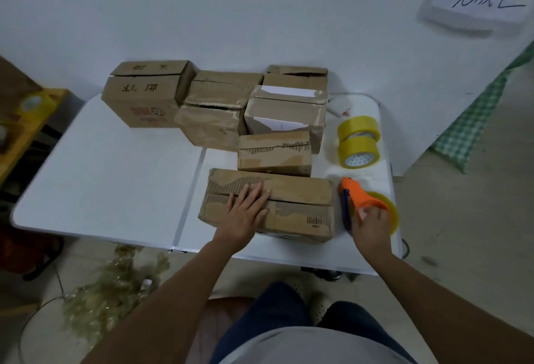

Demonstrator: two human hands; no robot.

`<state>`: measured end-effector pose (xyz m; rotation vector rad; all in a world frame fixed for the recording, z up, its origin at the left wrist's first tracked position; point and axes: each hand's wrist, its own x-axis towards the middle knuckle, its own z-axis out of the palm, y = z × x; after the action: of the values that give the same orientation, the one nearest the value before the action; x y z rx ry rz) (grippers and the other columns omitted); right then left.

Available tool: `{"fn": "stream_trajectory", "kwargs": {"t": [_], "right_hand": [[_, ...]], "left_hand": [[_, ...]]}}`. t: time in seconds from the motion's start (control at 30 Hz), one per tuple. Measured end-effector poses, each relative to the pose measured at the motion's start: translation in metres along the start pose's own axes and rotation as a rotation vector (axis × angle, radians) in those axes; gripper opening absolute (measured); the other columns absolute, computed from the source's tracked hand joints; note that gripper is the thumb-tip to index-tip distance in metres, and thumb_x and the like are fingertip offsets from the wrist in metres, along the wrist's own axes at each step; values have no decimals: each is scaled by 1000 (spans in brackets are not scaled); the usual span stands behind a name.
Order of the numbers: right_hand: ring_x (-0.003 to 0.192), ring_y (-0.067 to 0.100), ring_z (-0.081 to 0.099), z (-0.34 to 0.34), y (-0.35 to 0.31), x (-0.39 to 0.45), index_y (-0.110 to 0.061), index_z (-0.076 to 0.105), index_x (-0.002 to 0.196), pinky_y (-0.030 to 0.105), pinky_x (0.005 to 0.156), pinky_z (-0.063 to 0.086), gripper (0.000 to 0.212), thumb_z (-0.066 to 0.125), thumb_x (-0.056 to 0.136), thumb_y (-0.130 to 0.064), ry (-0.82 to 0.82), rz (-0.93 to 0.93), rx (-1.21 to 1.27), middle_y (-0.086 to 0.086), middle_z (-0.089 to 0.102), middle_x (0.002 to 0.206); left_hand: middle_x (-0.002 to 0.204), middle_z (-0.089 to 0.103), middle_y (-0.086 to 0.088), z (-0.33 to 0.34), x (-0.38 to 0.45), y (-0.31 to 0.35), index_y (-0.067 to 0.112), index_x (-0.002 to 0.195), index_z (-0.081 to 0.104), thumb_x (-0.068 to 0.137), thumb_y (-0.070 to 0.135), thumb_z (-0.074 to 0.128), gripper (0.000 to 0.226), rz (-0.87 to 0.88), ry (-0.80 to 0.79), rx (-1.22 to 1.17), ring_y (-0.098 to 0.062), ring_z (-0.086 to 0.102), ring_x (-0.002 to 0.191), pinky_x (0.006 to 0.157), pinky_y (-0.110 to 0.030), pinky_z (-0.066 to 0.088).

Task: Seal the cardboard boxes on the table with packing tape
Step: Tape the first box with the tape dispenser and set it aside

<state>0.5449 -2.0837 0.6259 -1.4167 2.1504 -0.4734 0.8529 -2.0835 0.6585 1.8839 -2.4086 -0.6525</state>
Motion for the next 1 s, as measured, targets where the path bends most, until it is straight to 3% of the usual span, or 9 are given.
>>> {"fn": "stream_trajectory", "kwargs": {"t": [0.13, 0.3, 0.4, 0.53, 0.63, 0.7, 0.8, 0.87, 1.0], "right_hand": [[78, 27, 55, -6, 11, 17, -3, 54, 100, 31, 61, 39, 30, 71, 88, -24, -188, -56, -82, 13, 54, 87], [94, 24, 56, 16, 19, 35, -18, 48, 124, 42, 81, 53, 55, 77, 79, -30, -215, -45, -83, 3, 58, 109], [106, 24, 59, 40, 28, 44, -50, 54, 108, 45, 91, 52, 23, 52, 85, -51, -130, 52, -50, -7, 61, 115], [74, 28, 54, -6, -9, 28, -8, 45, 97, 36, 62, 43, 8, 49, 98, -15, -144, 87, 69, 13, 60, 87], [78, 32, 56, -38, -31, 28, 2, 47, 107, 33, 57, 39, 13, 43, 99, -7, -88, 100, 350, 12, 56, 84], [82, 26, 58, -61, -55, 26, -6, 50, 115, 31, 60, 41, 19, 43, 98, -11, -59, 55, 498, 10, 59, 95], [78, 20, 59, -91, -97, 14, -9, 56, 105, 34, 66, 44, 22, 47, 100, -29, -69, -50, 643, 5, 63, 92], [72, 18, 62, -100, -126, 6, -9, 60, 90, 33, 64, 45, 42, 52, 96, -49, -148, -144, 628, 3, 66, 80], [66, 9, 66, -75, -162, -12, -23, 68, 77, 34, 66, 52, 47, 57, 84, -68, -375, -293, 504, -4, 70, 71]], "left_hand": [[160, -18, 18, -4, 2, 3, 45, 150, -9, 85, 68, -18, 70, -38, -41, 55, -15, -18, 151, 122, -45, -7], [159, -16, 18, -6, 2, 7, 45, 150, -6, 77, 75, -27, 82, -49, -46, 45, -15, -17, 151, 122, -44, -7], [158, -15, 20, -7, 1, 10, 46, 149, -4, 80, 74, -23, 77, -58, -45, 30, -14, -16, 151, 122, -43, -7], [157, -9, 21, -11, 3, 9, 45, 151, 2, 84, 72, -15, 74, -56, -37, 20, -14, -10, 152, 122, -46, -2], [158, -5, 22, -7, 3, 7, 47, 149, 2, 79, 77, -21, 80, -56, -6, 40, -14, -6, 152, 123, -45, 2], [160, 3, 21, -4, 3, 5, 47, 149, 6, 82, 77, -19, 78, -55, 37, 41, -14, 1, 153, 124, -46, 7], [161, 22, 15, -6, 4, 2, 44, 152, 22, 87, 77, -7, 78, -44, 96, 16, -14, 12, 150, 121, -47, 18], [158, 27, 16, -11, 5, 1, 46, 150, 28, 88, 78, 1, 75, -40, 91, 15, -14, 15, 147, 119, -46, 20], [145, 46, 11, -17, 9, -3, 46, 134, 40, 91, 67, 24, 50, -35, 107, 70, -22, 33, 137, 105, -47, 31]]}}
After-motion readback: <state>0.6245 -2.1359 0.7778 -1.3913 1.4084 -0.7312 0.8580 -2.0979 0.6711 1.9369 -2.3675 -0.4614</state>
